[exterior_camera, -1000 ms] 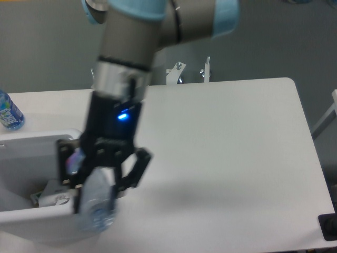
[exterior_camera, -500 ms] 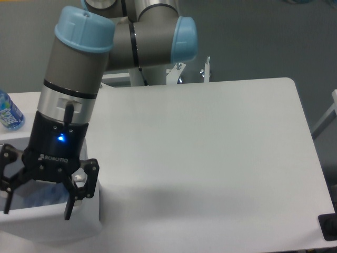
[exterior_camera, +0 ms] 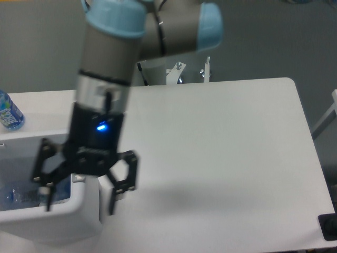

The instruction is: Place the trash in the trash can

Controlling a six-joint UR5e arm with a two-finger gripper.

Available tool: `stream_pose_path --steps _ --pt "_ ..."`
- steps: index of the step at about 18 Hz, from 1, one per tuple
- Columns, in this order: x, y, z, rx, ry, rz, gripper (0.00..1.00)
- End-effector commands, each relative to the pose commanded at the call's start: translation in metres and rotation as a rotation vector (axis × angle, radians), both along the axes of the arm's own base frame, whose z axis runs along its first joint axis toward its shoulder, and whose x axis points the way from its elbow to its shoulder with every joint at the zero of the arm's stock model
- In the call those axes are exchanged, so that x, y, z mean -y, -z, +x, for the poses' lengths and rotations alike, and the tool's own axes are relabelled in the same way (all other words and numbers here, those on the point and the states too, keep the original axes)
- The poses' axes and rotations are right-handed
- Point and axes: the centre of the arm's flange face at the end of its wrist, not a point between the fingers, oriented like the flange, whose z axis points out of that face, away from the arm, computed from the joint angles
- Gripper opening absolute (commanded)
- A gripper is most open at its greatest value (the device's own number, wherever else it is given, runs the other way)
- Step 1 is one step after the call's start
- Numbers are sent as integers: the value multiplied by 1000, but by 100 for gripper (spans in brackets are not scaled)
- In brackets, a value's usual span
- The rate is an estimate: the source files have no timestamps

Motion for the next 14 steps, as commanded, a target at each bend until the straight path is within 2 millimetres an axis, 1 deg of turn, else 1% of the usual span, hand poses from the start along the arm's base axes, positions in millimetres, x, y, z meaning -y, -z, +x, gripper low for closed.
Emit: stream_pose_path --steps 1,3,4,5,8,10,12,14 --pt "12 -3 -14 -19 -42 -13 100" --pt "25 -1 -31 -55 -99 -57 100" --pt "36 4 -40 -82 -118 -99 100" --pt "46 11 -46 -110 -116 -152 100" --pt "71 30 -45 -238 -27 -329 100" --pt "95 44 -53 -299 31 -477 100" --pt "107 52 -51 -351 114 -592 100" --pt "121 59 -61 -382 147 -665 100"
